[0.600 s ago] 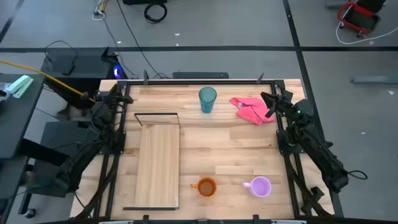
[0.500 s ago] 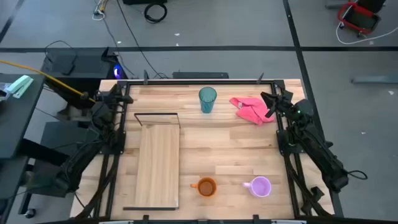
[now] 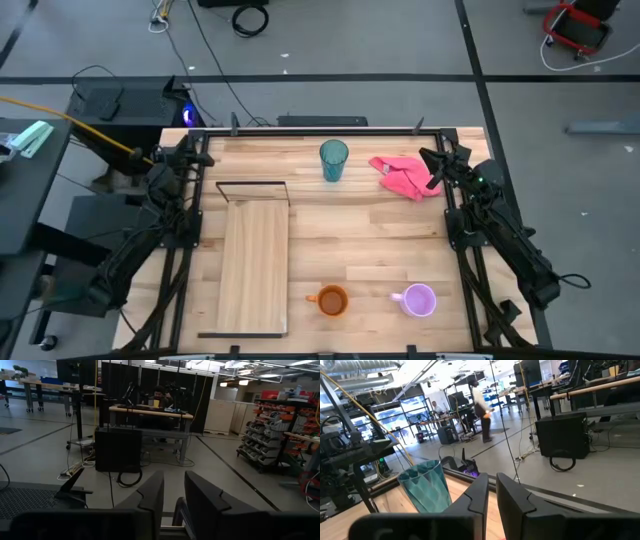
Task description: Stack small to large cups/mugs on shelf
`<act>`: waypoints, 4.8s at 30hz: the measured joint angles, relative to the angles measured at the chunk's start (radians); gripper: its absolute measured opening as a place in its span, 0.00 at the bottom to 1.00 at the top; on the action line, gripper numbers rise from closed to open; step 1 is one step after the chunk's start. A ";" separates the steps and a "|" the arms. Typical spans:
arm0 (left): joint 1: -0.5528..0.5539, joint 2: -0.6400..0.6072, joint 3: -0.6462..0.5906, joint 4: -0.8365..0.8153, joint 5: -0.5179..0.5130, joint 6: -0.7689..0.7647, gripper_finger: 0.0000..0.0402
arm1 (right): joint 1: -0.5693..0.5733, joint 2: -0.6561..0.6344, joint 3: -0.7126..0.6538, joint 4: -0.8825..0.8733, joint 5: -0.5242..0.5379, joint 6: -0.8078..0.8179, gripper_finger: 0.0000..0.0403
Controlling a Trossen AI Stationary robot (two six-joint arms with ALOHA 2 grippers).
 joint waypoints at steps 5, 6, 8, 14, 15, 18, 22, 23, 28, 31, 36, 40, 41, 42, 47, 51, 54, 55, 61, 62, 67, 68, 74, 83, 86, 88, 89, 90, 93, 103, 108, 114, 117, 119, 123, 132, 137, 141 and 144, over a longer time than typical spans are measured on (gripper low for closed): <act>0.000 0.000 0.000 0.000 0.000 0.000 0.21 | 0.000 0.000 0.000 0.000 0.000 0.000 0.11; 0.000 0.000 0.000 0.000 0.000 0.000 0.22 | 0.000 0.000 0.000 0.000 0.000 0.000 0.11; 0.000 0.000 0.000 0.000 0.000 0.000 0.22 | 0.000 0.000 0.000 0.000 0.000 0.000 0.11; 0.000 0.000 0.000 0.000 0.000 0.000 0.22 | 0.000 0.000 0.000 0.000 0.000 0.000 0.11; 0.000 0.000 0.000 0.000 0.000 0.000 0.21 | 0.000 0.000 0.000 0.000 0.000 0.000 0.11; 0.000 0.000 0.000 0.000 0.000 0.000 0.21 | 0.000 0.000 0.000 0.000 0.000 0.000 0.11; 0.000 0.000 0.000 0.000 0.000 0.000 0.21 | 0.000 0.000 0.000 0.000 0.000 0.000 0.11; 0.000 0.000 0.000 0.000 0.000 0.000 0.22 | 0.000 0.000 0.000 0.000 0.000 0.000 0.11; 0.000 0.000 0.000 0.000 0.000 0.000 0.23 | 0.000 0.000 0.000 0.000 0.000 0.000 0.11; 0.000 0.000 0.000 0.000 0.000 0.000 0.22 | 0.000 0.000 0.000 0.000 0.000 0.000 0.11; 0.000 0.000 0.000 0.000 0.000 0.000 0.21 | 0.000 0.000 0.000 0.000 0.000 0.000 0.11; 0.000 0.000 0.000 0.000 0.000 0.000 0.21 | 0.000 0.000 0.000 0.000 0.000 0.000 0.11; 0.000 0.000 0.000 0.000 0.000 0.000 0.22 | 0.000 0.000 0.000 0.000 0.000 0.000 0.11; 0.000 0.000 0.000 0.000 0.000 0.000 0.22 | 0.000 0.000 0.000 0.000 0.000 0.000 0.11; 0.000 0.000 0.000 0.000 0.000 0.000 0.22 | 0.000 0.000 0.000 0.000 0.000 0.000 0.11; 0.000 0.000 0.000 0.000 0.000 0.000 0.21 | 0.000 0.000 0.000 0.000 0.000 0.000 0.11; 0.000 0.000 0.000 0.002 0.000 0.000 0.21 | 0.000 0.000 0.000 0.000 0.000 0.000 0.11; 0.000 0.000 0.000 0.006 0.000 0.003 0.21 | 0.000 0.000 0.000 0.000 0.000 0.000 0.11; 0.000 0.000 -0.003 0.028 0.000 0.008 0.22 | 0.000 0.000 0.000 0.000 0.000 -0.005 0.11; 0.000 0.000 -0.003 0.033 0.000 0.008 0.23 | 0.000 0.000 0.000 0.000 0.000 -0.012 0.11; 0.000 0.000 -0.004 0.039 0.000 0.008 0.22 | 0.000 0.000 0.000 0.000 0.000 -0.022 0.11; 0.000 0.000 -0.003 0.041 0.000 0.006 0.21 | 0.000 0.000 0.000 0.000 0.000 -0.022 0.11; 0.000 0.000 -0.003 0.048 0.009 -0.304 0.21 | 0.000 0.000 0.000 0.000 0.000 0.029 0.11; -0.001 0.000 -0.003 0.062 0.389 -0.703 0.22 | 0.000 0.000 0.000 0.002 -0.001 0.658 0.11; -0.002 0.000 -0.003 0.120 0.578 -0.734 0.21 | 0.000 0.000 0.000 0.003 0.003 0.784 0.11; -0.006 0.000 -0.003 0.196 0.676 -0.764 0.21 | 0.000 0.001 0.004 0.001 0.003 0.827 0.11; -0.009 0.000 -0.003 0.243 0.714 -0.780 0.21 | 0.000 0.001 0.009 0.001 0.001 0.841 0.11; -0.014 0.000 -0.003 0.293 0.743 -0.789 0.21 | 0.000 0.001 0.017 0.003 -0.005 0.852 0.11; -0.024 0.000 0.003 0.430 0.794 -0.822 0.22 | 0.000 0.001 0.048 0.004 -0.027 0.859 0.11; -0.081 0.000 0.196 0.491 0.932 -0.882 0.21 | 0.000 0.000 0.266 0.005 -0.088 0.840 0.11; -0.104 0.011 0.355 0.486 0.976 -0.882 0.21 | 0.000 0.000 0.425 0.005 -0.110 0.830 0.11; -0.103 0.067 0.545 0.479 1.045 -0.872 0.23 | 0.000 0.003 0.616 0.005 -0.146 0.796 0.11; -0.101 0.109 0.621 0.478 1.077 -0.871 0.22 | 0.000 0.027 0.708 0.005 -0.191 0.793 0.11; -0.101 0.137 0.662 0.477 1.095 -0.873 0.22 | 0.000 0.059 0.769 0.005 -0.260 0.797 0.11; -0.101 0.200 0.730 0.477 1.139 -0.882 0.21 | 0.000 0.150 0.890 0.003 -0.399 0.824 0.11; -0.101 0.305 0.792 0.476 1.202 -0.905 0.23 | 0.000 0.366 1.123 0.004 -0.552 0.857 0.11; -0.101 0.360 0.792 0.476 1.209 -0.909 0.22 | 0.000 0.474 1.169 -0.003 -0.606 0.837 0.11; -0.106 0.417 0.792 0.479 1.207 -0.896 0.21 | 0.000 0.557 1.164 -0.005 -0.604 0.773 0.11; -0.130 0.474 0.796 0.492 1.198 -0.853 0.21 | 0.000 0.633 1.164 -0.005 -0.594 0.721 0.11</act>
